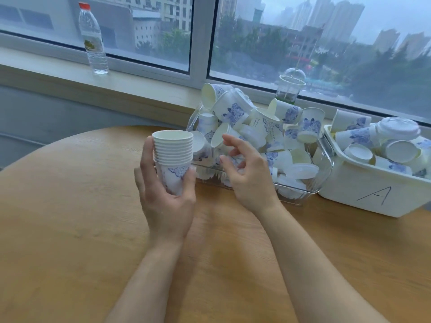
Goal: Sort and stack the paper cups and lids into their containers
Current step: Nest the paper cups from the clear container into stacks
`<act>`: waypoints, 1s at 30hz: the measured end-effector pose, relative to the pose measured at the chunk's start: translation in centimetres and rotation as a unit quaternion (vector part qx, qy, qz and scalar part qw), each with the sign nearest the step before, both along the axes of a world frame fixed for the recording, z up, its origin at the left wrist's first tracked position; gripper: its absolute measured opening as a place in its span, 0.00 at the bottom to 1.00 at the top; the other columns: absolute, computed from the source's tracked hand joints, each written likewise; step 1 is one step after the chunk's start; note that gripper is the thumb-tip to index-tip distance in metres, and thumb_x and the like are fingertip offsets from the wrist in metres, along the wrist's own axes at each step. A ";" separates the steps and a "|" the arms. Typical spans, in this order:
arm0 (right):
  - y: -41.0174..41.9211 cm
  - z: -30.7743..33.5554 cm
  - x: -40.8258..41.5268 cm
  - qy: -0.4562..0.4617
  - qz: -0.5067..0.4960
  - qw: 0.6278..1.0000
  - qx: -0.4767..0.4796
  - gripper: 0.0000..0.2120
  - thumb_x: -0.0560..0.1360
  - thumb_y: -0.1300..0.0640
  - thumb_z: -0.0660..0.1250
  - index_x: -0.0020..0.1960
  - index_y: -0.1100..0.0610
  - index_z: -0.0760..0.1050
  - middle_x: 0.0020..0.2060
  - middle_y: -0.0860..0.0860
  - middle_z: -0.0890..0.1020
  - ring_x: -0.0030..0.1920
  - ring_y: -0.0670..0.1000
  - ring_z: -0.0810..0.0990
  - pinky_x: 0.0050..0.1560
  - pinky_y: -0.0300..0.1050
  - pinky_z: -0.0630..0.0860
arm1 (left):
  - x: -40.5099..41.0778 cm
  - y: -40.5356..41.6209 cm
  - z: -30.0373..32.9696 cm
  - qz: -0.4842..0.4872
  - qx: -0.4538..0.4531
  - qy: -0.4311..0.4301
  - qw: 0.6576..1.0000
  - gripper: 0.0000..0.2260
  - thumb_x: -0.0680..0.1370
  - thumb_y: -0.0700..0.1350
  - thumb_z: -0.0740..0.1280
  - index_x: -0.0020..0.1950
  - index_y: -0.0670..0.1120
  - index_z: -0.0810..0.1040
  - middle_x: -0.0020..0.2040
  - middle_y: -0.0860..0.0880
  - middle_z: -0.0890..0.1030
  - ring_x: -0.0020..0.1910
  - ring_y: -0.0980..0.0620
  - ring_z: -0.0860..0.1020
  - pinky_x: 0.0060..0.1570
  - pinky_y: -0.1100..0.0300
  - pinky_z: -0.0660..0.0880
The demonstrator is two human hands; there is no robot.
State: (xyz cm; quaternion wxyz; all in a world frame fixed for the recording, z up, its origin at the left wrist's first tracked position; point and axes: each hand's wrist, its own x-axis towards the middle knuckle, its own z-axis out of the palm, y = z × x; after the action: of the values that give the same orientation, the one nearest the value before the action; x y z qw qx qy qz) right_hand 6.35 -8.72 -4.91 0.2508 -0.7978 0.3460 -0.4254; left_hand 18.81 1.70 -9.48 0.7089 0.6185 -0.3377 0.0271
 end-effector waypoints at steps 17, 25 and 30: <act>-0.8 0.3 4.1 -0.089 -0.022 0.995 -0.043 0.28 0.74 0.49 0.79 0.71 0.46 0.73 0.59 0.42 0.80 0.50 0.46 0.79 0.51 0.43 0.78 | 0.2 -0.9 -1.1 0.025 0.067 0.038 0.997 0.41 0.74 0.42 0.78 0.81 0.60 0.62 0.64 0.50 0.72 0.59 0.58 0.71 0.62 0.52 0.74; 1.7 -1.7 -2.9 -0.185 -0.038 0.981 0.049 0.24 0.79 0.54 0.74 0.71 0.39 0.72 0.62 0.48 0.80 0.55 0.54 0.85 0.47 0.51 0.82 | -0.6 -0.9 -1.0 -0.003 0.079 0.000 0.997 0.40 0.74 0.44 0.79 0.81 0.59 0.64 0.64 0.49 0.74 0.57 0.64 0.67 0.57 0.60 0.69; 3.5 -3.6 -6.2 -0.257 -0.039 0.958 0.122 0.20 0.77 0.56 0.73 0.67 0.48 0.75 0.53 0.40 0.85 0.50 0.46 0.85 0.49 0.36 0.78 | -1.7 -1.1 -1.1 -0.041 0.098 -0.040 0.994 0.39 0.73 0.45 0.79 0.80 0.58 0.66 0.63 0.49 0.74 0.58 0.56 0.73 0.58 0.63 0.68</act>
State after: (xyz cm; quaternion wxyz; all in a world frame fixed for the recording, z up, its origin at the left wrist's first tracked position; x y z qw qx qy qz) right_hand 0.11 -5.24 -8.46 0.4095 -0.6110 0.3499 -0.5801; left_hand 17.15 0.63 -10.57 0.6313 0.6692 -0.3919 -0.0102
